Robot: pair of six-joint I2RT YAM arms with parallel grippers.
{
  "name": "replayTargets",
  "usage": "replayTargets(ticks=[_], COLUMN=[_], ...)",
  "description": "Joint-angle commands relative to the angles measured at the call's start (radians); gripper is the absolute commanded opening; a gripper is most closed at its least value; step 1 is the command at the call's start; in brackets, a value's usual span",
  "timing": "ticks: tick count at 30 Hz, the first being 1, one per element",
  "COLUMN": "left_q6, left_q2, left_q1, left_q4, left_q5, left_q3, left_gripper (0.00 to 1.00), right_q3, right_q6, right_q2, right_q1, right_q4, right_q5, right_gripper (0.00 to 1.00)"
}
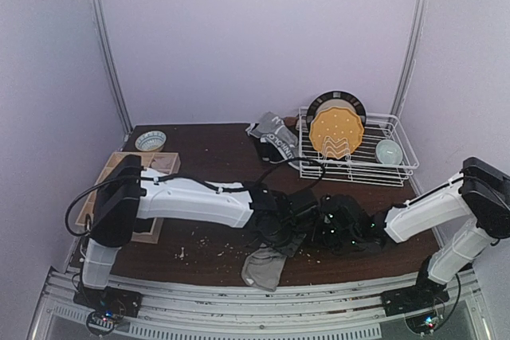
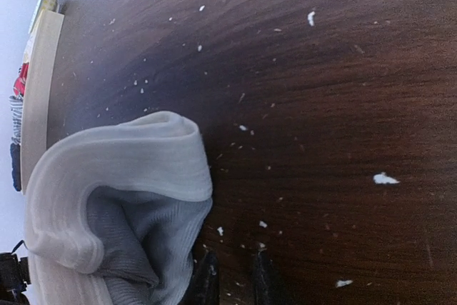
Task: Roll the underwear
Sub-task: Fold the underwear at the center of the board, then pass from the left arm to the right
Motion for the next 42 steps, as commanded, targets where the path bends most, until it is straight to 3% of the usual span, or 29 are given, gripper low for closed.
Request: replayTargets(ticks=[1, 9, 19, 28, 42], left_q6=[-0.008, -0.011, -0.023, -0.044, -0.048], left_q2=[0.044, 0.076, 0.047, 0.014, -0.044], left_q1=[-0.01, -0.012, -0.013, -0.011, -0.004], left_q4=[0.01, 0.034, 0.072, 0.103, 0.194], left_q5=[0.024, 0.031, 0.021, 0.023, 0.053], left_q3=[0.044, 0.046, 0.014, -0.004, -0.095], left_gripper=[0.0, 0.0, 0.0, 0.0, 0.0], right_q3=[-0.024, -0.019, -0.047, -0.197, -0.108], right_q6=[-0.02, -0.064, -0.1, -0.109, -0.215], right_q2=[-0.048, -0.12, -0.186, -0.232, -0.135], right_q1=[-0.027, -0.053, -0.059, -0.044, -0.042], right_q4=[-0.038, -0.083, -0.001, 0.209, 0.178], right_q5=[0.023, 0.003, -0.123, -0.174, -0.289], right_gripper=[0.17, 0.22, 0.43, 0.46, 0.46])
